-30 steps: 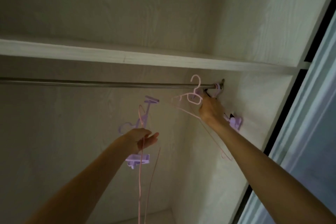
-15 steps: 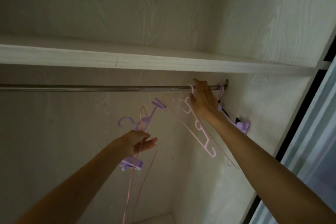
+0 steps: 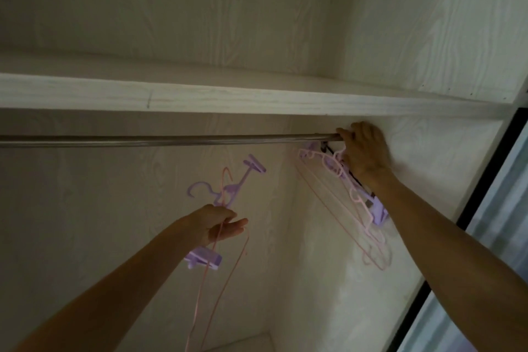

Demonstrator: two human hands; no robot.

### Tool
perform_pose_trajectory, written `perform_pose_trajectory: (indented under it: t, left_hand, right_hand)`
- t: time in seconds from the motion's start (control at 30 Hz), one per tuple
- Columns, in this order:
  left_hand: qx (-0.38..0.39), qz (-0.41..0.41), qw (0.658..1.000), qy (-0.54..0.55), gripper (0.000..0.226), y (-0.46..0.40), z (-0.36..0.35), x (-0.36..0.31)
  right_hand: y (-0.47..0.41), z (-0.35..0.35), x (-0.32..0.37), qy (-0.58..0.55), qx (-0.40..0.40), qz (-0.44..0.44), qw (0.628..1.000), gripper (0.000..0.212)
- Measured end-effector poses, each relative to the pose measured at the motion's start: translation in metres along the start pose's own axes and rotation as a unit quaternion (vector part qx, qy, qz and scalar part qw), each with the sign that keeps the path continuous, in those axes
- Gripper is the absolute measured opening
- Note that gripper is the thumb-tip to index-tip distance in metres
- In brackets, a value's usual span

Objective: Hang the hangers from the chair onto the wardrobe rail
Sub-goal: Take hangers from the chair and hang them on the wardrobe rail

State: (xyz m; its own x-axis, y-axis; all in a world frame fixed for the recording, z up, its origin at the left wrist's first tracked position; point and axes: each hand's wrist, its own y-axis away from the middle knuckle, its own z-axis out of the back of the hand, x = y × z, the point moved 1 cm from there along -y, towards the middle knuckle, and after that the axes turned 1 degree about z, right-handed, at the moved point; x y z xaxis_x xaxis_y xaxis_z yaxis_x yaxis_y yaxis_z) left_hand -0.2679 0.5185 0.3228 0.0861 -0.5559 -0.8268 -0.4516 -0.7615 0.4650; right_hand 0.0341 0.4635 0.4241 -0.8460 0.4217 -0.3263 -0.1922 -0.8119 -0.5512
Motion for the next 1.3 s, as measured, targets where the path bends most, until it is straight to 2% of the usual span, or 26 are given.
perform_pose_trajectory:
  t: [0.1,0.17,0.23,0.27,0.3,0.33,0.37,0.43,0.47,0.5,0.57,0.67,0.73,0.8,0.87,0.97,1.03,1.1,1.17,1.3]
  left_hand:
    - [0.003,0.013,1.000,0.005,0.023,0.001,-0.002,0.003]
    - [0.009,0.020,1.000,0.022,0.023,0.002,-0.003,0.006]
    - [0.018,0.026,0.998,0.054,0.025,0.003,-0.004,0.010]
    - [0.022,0.029,0.996,0.077,0.027,0.002,-0.004,0.012]
    - [0.022,0.033,0.994,0.103,0.029,0.001,-0.002,0.016]
    - [0.024,0.036,0.990,0.132,0.032,-0.002,-0.001,0.019]
    - [0.027,0.039,0.987,0.154,0.034,-0.003,0.001,0.024]
    - [0.040,0.043,0.982,0.182,0.036,-0.007,0.002,0.033]
    - [0.044,0.051,0.978,0.196,0.036,-0.009,0.004,0.040]
    - [0.041,0.053,0.975,0.213,0.037,-0.010,0.004,0.043]
    - [0.024,0.053,0.970,0.236,0.036,-0.012,0.005,0.051]
    - [0.003,0.036,0.974,0.221,0.035,-0.013,0.005,0.059]
    - [0.002,0.029,0.974,0.224,0.035,-0.010,0.002,0.066]
    - [0.007,0.029,0.973,0.228,0.032,-0.006,-0.003,0.070]
    - [0.018,0.032,0.975,0.219,0.028,-0.004,-0.003,0.070]
    - [0.069,0.048,0.982,0.168,0.025,-0.003,0.007,0.064]
    - [0.094,0.060,0.987,0.114,0.018,-0.002,0.018,0.061]
    - [0.066,0.047,0.992,0.100,0.017,-0.001,0.032,0.059]
    - [0.030,0.019,0.998,0.048,0.021,0.003,0.044,0.055]
    - [-0.030,-0.039,0.989,-0.138,0.032,0.009,0.052,0.046]
  right_hand:
    - [0.002,0.001,-0.003,0.003,0.029,0.000,1.000,0.072]
    - [0.007,0.008,0.015,-0.042,0.017,-0.003,0.999,0.073]
    - [0.023,0.014,0.047,-0.137,-0.026,0.024,0.990,0.057]
    - [0.034,0.018,0.067,-0.200,-0.018,0.043,0.979,0.043]
    - [0.050,0.019,0.090,-0.276,0.042,0.059,0.958,0.033]
    - [0.066,0.023,0.111,-0.351,0.149,0.072,0.921,0.029]
    - [0.086,0.022,0.135,-0.411,0.277,0.085,0.865,0.031]
    - [0.120,0.020,0.171,-0.481,0.476,0.108,0.728,0.041]
    - [0.137,0.014,0.184,-0.507,0.527,0.119,0.672,0.042]
    - [0.146,0.009,0.191,-0.538,0.540,0.113,0.638,0.039]
    - [0.160,0.004,0.195,-0.593,0.523,0.044,0.611,0.031]
    - [0.168,0.002,0.191,-0.615,0.479,-0.007,0.626,0.017]
    - [0.168,-0.002,0.192,-0.614,0.441,-0.026,0.654,0.013]
    - [0.166,-0.003,0.192,-0.599,0.386,-0.059,0.699,0.021]
    - [0.167,-0.005,0.191,-0.576,0.346,-0.059,0.738,0.017]
    - [0.169,-0.003,0.183,-0.576,0.331,-0.065,0.745,0.010]
    - [0.164,-0.009,0.171,-0.566,0.288,-0.122,0.763,0.016]
    - [0.159,-0.015,0.156,-0.538,0.252,-0.180,0.784,0.018]
    - [0.157,-0.018,0.141,-0.542,0.216,-0.210,0.785,0.012]
    - [0.141,0.001,0.111,-0.467,0.064,-0.168,0.866,0.016]
